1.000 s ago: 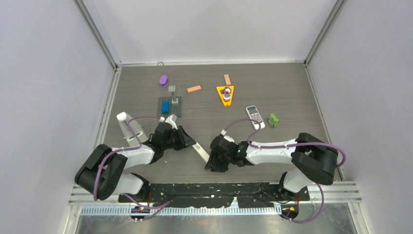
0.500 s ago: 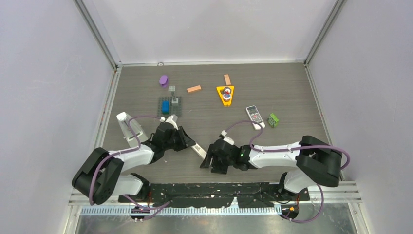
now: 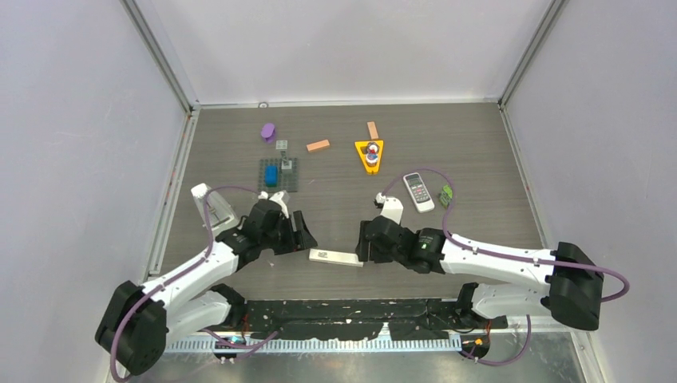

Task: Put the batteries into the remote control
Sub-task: Adjust the remote control at the center of the board, then pick up the remote control from the center of the board.

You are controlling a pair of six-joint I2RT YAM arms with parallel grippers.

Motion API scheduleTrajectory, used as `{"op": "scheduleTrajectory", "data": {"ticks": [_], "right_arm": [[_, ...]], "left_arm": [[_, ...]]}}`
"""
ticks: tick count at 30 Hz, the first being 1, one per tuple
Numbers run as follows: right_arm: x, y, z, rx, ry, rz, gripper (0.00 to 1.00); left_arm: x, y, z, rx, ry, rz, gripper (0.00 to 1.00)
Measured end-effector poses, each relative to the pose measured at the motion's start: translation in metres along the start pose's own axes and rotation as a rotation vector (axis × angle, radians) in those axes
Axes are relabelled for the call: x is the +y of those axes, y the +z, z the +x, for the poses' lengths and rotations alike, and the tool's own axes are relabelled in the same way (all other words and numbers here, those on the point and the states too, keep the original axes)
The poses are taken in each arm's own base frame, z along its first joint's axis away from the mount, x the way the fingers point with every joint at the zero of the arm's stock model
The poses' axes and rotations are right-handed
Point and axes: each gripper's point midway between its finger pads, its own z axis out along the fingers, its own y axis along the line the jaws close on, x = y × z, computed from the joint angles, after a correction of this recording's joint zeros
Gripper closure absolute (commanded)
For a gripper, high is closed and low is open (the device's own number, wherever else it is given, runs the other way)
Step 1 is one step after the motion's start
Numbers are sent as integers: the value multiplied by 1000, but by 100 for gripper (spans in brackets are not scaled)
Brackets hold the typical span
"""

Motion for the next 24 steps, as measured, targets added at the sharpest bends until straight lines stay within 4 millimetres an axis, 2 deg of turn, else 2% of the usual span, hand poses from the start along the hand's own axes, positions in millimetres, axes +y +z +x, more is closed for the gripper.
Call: {"op": "scheduleTrajectory", "data": {"ticks": [4,9,11,16,19,24], "right_arm": [[6,-5,-16,-30,-104,-18,34],[10,-1,-15,8,-333,-48,12],[17,2,-15,35,-452,-82,8],[38,12,-12,96,-688,-186,5],[48,23,-3,163,-812,-255,7],[46,45,16,293,-969,-301,11]], "left_arm": [[-11,-15,-18,-62,31,6,28],[-10,-37,-37,-156,54,-44,23],[-7,-49,-46,-202,54,-79,20],[-3,-80,-67,-320,45,-147,14],[-5,-100,-78,-386,41,-163,13],[-9,-127,-89,-453,36,-170,12]]}}
